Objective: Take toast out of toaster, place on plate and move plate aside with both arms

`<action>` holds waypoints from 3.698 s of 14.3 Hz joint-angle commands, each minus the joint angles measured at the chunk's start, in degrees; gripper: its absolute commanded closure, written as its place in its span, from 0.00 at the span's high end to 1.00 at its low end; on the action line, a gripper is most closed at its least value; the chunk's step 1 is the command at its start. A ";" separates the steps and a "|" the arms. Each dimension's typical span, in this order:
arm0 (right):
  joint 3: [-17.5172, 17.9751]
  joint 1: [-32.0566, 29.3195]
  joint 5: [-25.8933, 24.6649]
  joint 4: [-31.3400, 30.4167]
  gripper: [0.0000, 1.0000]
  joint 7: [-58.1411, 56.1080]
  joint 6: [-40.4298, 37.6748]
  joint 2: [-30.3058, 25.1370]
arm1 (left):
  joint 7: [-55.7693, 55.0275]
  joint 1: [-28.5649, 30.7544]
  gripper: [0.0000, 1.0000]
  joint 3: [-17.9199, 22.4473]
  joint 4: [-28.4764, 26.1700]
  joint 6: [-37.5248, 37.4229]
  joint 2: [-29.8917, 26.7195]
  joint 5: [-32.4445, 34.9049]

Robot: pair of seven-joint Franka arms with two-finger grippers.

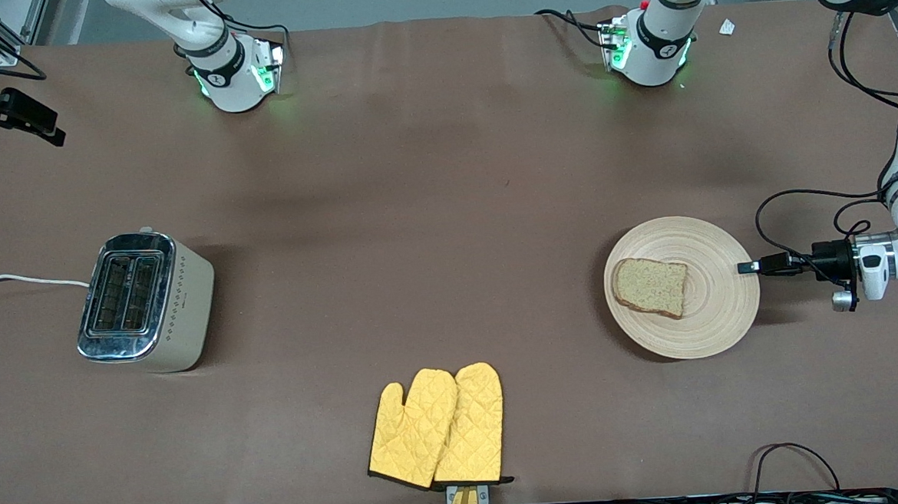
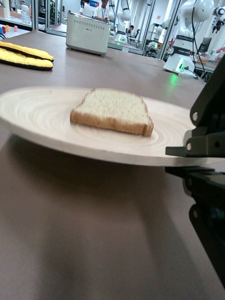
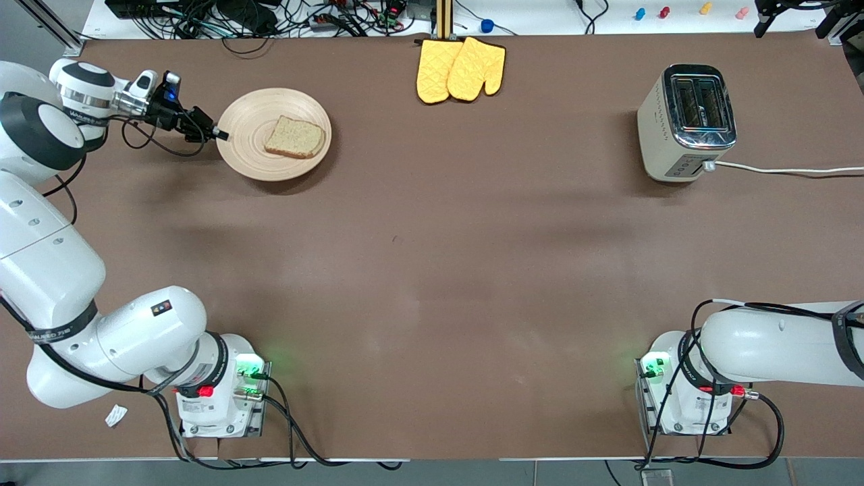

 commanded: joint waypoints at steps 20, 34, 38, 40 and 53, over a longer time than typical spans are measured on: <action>-0.14 -0.17 -0.14 -0.18 1.00 1.08 1.37 -0.30 | -16.40 -13.71 1.00 -2.22 14.64 -3.47 -20.17 35.06; -0.05 -0.08 -0.05 -0.18 1.00 1.17 1.98 -0.30 | -40.33 -26.83 1.00 -3.89 0.18 -6.49 -44.24 38.50; -0.05 -0.08 0.04 -0.18 1.00 1.17 1.98 -0.30 | -36.55 -26.74 1.00 -3.71 -6.54 -1.02 -47.87 38.59; -0.05 -0.09 0.47 -0.18 1.00 1.17 2.07 -0.30 | -36.46 -26.83 1.00 -3.80 -6.19 0.04 -47.08 40.51; -0.05 0.00 0.48 -0.26 1.00 1.17 1.89 -0.30 | -38.74 -27.35 1.00 -3.80 0.75 -1.71 -43.73 40.70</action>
